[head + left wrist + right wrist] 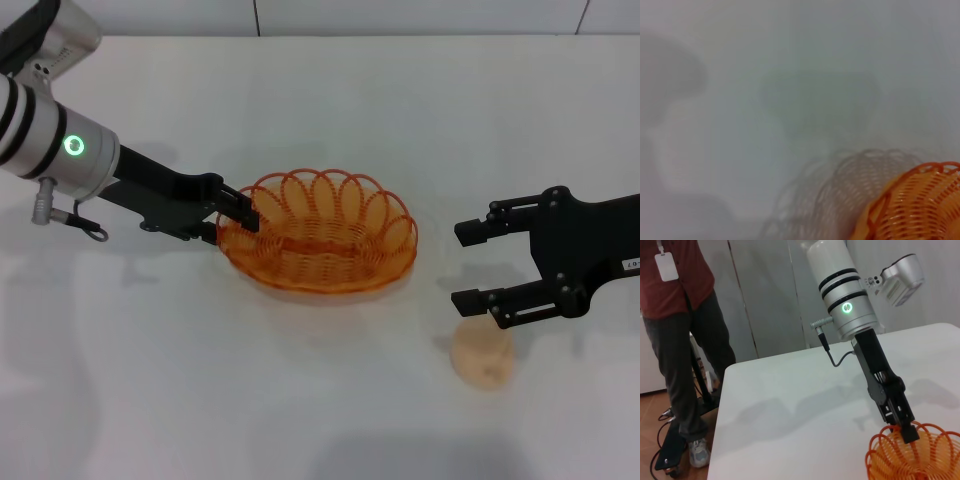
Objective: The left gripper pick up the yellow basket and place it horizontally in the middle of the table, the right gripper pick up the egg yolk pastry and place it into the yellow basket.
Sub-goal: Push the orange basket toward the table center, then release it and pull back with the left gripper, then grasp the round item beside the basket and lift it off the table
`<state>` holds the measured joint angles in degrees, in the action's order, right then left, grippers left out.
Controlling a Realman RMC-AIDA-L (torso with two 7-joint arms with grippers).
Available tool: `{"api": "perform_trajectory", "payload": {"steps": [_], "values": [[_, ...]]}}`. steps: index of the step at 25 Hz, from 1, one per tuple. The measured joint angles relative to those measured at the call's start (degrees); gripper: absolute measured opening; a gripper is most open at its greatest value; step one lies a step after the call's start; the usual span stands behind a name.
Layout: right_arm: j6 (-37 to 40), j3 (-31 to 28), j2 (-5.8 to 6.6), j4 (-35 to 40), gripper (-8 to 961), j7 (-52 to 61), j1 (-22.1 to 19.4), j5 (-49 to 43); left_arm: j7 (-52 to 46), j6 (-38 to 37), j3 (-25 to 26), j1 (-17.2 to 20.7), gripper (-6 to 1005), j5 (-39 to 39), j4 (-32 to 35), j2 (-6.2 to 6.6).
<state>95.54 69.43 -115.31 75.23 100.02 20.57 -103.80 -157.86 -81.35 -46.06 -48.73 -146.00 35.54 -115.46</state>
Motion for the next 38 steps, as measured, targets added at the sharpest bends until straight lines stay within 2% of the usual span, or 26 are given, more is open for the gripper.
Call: {"api": "perform_trajectory", "payload": {"steps": [7, 13, 22, 23, 28, 33, 38], "values": [[-0.27, -0.08, 0.00, -0.02, 738, 0.00, 0.00, 0.00, 1.07, -0.57, -0.05, 0.22, 615, 0.03, 0.47, 0.45], [-0.38, -0.11, 0.00, -0.08, 738, 0.00, -0.06, 0.33, 2.91, -0.64, 0.10, 0.40, 879, 1.44, 1.10, 1.60], [-1.21, -0.25, 0.00, -1.33, 738, -0.01, -0.21, 0.38, 11.20, -0.08, 0.10, 3.78, 873, 11.53, 9.25, 2.23], [-1.34, -0.26, 0.02, -1.67, 738, -0.03, -0.18, 0.33, 15.83, 0.72, 0.12, 5.33, 873, 15.19, 11.41, 2.37], [-3.50, -0.15, 0.07, -2.39, 738, 0.04, -0.11, 0.20, 26.06, 0.87, 0.28, 7.44, 870, 20.25, 13.44, 2.76], [-5.17, -0.11, 0.02, -2.46, 738, 1.31, -0.11, -0.12, 37.89, -3.73, 0.83, 8.91, 868, 22.30, 16.72, 3.23], [-5.89, 0.13, 0.03, -1.85, 738, 4.45, 0.43, -3.18, 44.92, -10.96, 0.67, 9.72, 867, 22.77, 19.58, 4.30]]}}
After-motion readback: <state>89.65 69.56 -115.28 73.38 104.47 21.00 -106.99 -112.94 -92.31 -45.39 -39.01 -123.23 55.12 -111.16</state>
